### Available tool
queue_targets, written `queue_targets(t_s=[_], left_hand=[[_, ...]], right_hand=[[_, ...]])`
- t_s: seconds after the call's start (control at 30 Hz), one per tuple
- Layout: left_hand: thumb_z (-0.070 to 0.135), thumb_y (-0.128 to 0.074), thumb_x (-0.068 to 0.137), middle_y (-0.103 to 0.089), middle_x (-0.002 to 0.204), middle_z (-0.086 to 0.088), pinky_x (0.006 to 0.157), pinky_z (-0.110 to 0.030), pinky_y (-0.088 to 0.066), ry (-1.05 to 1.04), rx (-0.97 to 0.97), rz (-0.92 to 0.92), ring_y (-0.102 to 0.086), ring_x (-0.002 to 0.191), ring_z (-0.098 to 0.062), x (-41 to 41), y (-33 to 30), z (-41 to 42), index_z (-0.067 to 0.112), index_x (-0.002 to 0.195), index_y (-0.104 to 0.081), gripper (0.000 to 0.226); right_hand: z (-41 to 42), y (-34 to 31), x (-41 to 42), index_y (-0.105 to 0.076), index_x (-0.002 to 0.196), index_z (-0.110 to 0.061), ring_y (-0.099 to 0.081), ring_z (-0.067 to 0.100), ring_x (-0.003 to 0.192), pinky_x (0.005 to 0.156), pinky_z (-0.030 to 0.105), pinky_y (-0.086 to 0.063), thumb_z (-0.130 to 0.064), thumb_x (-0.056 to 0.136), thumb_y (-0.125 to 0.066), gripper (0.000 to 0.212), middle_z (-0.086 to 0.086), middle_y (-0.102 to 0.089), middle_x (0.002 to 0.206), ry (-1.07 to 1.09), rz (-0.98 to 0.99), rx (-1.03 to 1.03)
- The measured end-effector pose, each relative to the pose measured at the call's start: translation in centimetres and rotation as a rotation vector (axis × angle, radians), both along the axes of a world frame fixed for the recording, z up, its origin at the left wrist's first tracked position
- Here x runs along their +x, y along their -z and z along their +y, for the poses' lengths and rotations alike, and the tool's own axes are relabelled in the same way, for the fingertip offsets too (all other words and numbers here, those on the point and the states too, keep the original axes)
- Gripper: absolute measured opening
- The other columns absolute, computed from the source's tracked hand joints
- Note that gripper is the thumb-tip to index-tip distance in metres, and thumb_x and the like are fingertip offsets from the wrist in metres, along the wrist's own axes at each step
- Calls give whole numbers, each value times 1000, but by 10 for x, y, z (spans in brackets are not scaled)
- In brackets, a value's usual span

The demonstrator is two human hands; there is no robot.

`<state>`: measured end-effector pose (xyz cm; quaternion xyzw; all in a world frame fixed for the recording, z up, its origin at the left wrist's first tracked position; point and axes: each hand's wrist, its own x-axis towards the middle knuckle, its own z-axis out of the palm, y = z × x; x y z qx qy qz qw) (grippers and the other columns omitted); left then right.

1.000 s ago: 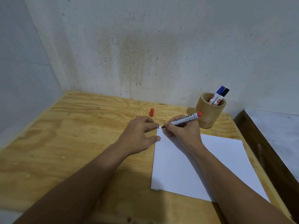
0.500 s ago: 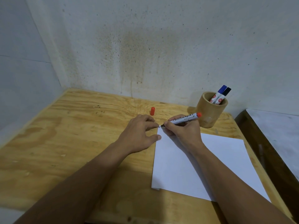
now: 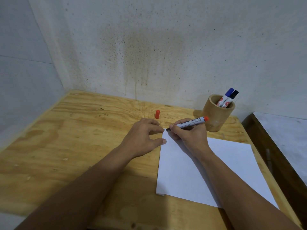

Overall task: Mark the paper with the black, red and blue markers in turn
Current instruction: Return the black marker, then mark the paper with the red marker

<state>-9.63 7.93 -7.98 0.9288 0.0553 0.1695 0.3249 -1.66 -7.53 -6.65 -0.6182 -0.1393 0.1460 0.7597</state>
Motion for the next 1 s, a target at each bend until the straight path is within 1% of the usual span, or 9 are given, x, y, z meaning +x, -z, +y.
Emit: queue_targets(t_s=[0.07, 0.2, 0.33, 0.47, 0.57, 0.73, 0.87, 0.93, 1.0], left_hand=[[40, -75, 72, -60, 121, 6, 94, -37, -49, -2, -35, 7, -47, 115, -10, 0, 0, 0, 27, 105, -72, 36], [40, -75, 72, -61, 122, 6, 94, -40, -47, -6, -37, 13, -47, 115, -10, 0, -1, 0, 26, 101, -74, 32], [39, -76, 71, -61, 122, 5, 95, -41, -46, -4, -49, 11, -48, 115, -10, 0, -1, 0, 26, 99, -74, 31], [40, -76, 71, -61, 122, 7, 96, -39, -46, -7, -58, 19, -47, 116, -9, 0, -1, 1, 26, 99, -74, 32], [40, -76, 71, -60, 122, 7, 96, -36, -46, -3, -63, 19, -48, 115, -8, 0, 0, 1, 26, 99, -74, 32], [40, -76, 70, -60, 121, 7, 94, -31, -45, -2, -70, 15, -48, 114, -7, 0, 0, 1, 27, 99, -74, 32], [41, -76, 70, -60, 122, 8, 94, -31, -45, -6, -56, 22, -48, 115, -7, 0, 0, 1, 27, 99, -74, 32], [41, -76, 71, -60, 122, 8, 94, -32, -46, -12, -61, 31, -48, 115, -7, 0, 0, 1, 26, 100, -74, 32], [40, -76, 71, -60, 122, 8, 95, -34, -46, -17, -63, 33, -48, 115, -8, 0, -1, 0, 26, 100, -74, 32]], right_hand=[[0, -1, 0, -57, 90, 24, -65, 31, 74, 62, 29, -62, 15, 79, -70, 19, 27, -60, 82, 0, -15, -15], [1, -3, -1, -58, 90, 24, -67, 10, 55, 52, 19, -55, 15, 79, -70, 19, 23, -62, 78, 27, -67, -92], [1, -5, -2, -58, 91, 26, -64, 6, 50, 50, 16, -53, 16, 80, -69, 18, 21, -60, 74, 17, -64, -85], [0, -6, -3, -58, 91, 26, -66, 7, 54, 52, 16, -54, 16, 80, -69, 18, 23, -62, 80, 14, -64, -90], [0, -5, -3, -60, 90, 24, -68, 12, 59, 54, 19, -56, 13, 80, -71, 19, 27, -64, 82, 14, -71, -118], [1, -4, -3, -60, 88, 22, -69, 19, 66, 58, 23, -59, 14, 79, -71, 16, 27, -64, 82, 11, -52, -92], [1, -5, -3, -61, 88, 22, -69, 18, 65, 58, 22, -58, 13, 80, -71, 16, 26, -64, 81, 10, -51, -106], [0, -5, -3, -61, 87, 21, -68, 17, 62, 55, 21, -57, 12, 79, -72, 16, 25, -65, 79, 18, -85, -154], [0, -5, -2, -63, 84, 19, -68, 19, 63, 55, 22, -58, 10, 78, -73, 15, 24, -66, 76, 29, -119, -197]])
